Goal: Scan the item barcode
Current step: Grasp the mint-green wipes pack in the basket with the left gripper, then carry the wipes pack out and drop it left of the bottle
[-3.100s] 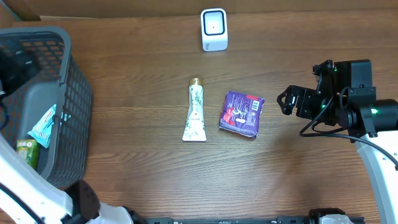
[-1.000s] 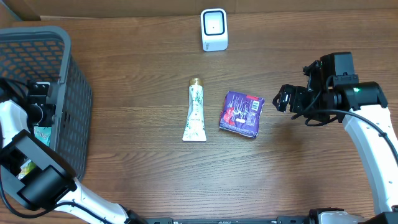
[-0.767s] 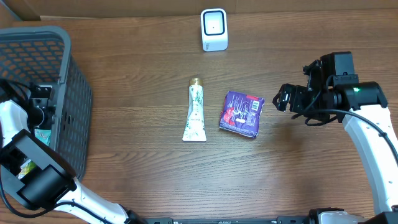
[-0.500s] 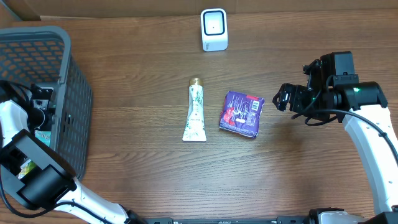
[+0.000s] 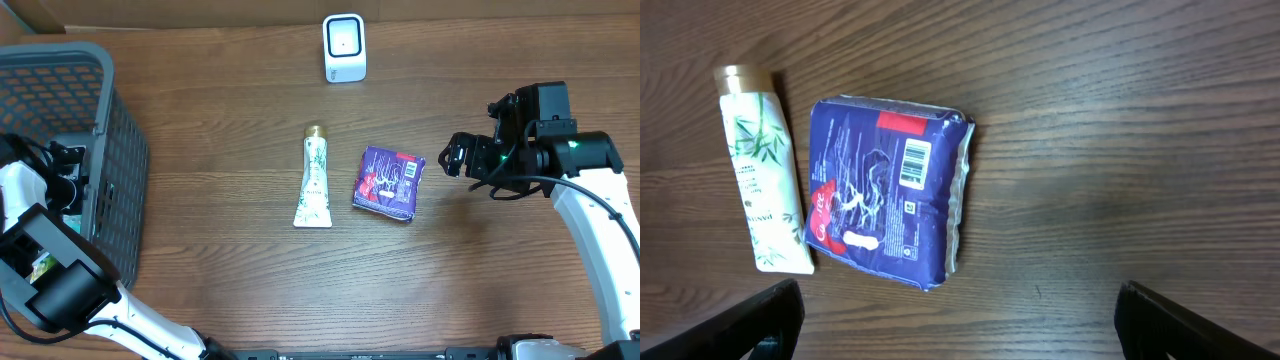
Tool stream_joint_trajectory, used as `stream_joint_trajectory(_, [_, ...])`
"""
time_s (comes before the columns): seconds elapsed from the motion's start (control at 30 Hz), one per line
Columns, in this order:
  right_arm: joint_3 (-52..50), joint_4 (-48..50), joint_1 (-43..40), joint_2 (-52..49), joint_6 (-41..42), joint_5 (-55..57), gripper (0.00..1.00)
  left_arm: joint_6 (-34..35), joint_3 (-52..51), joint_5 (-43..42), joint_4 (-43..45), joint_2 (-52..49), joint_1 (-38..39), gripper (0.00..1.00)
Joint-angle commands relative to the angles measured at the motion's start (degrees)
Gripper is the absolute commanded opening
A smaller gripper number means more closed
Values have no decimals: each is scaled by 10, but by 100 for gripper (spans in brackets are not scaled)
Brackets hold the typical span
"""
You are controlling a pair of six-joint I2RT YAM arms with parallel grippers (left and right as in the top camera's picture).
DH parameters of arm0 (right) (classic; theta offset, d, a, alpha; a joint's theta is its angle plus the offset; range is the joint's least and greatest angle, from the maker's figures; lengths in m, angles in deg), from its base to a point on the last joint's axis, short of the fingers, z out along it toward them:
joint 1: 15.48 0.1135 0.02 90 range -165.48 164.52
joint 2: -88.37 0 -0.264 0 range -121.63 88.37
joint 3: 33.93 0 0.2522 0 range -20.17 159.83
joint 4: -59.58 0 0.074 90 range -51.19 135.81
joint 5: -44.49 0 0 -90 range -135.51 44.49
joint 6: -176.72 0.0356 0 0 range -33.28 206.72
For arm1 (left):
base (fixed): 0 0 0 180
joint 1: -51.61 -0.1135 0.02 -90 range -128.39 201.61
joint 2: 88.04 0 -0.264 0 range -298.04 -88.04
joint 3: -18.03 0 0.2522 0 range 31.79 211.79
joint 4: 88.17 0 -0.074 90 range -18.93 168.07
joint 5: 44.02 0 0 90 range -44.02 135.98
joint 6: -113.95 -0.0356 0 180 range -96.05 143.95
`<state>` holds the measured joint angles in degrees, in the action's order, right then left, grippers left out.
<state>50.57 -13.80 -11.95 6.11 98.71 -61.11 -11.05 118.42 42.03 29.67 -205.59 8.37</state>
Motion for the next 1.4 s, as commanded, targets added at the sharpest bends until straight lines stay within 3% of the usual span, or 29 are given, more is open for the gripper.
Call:
stream_joint_trajectory(0.0, [-3, -1, 3, -1, 0, 5, 100, 60, -4, 16, -7, -12, -3, 59])
stream_joint_trajectory(0.1, [-3, 1, 3, -1, 0, 5, 100, 98, -4, 16, -9, -12, -2, 51])
stream_joint_trajectory(0.3, [-3, 2, 3, -1, 0, 5, 100, 140, -3, 16, -24, -12, -1, 14])
stream_joint_trajectory(0.37, [-3, 2, 3, -1, 0, 5, 100, 148, 2, 16, -32, -10, -1, 6])
stream_joint_trajectory(0.57, [-3, 3, 3, -1, 0, 5, 100, 205, 87, 16, -90, -8, -1, 4])
stream_joint_trajectory(0.77, [-3, 1, 3, -1, 0, 5, 100, 296, 271, 10, -202, -7, -1, 4])
stream_joint_trajectory(0.9, [-3, 4, 2, -1, 0, 5, 100, 356, 427, -52, -289, -7, -1, 4])
stream_joint_trajectory(1.13, [-3, 4, 2, -1, 0, 5, 100, 364, 627, -142, -398, 2, 21, 4])
stream_joint_trajectory(1.37, [-3, 4, 2, -1, 1, -7, 100, 363, 731, -135, -484, 69, 109, 4])
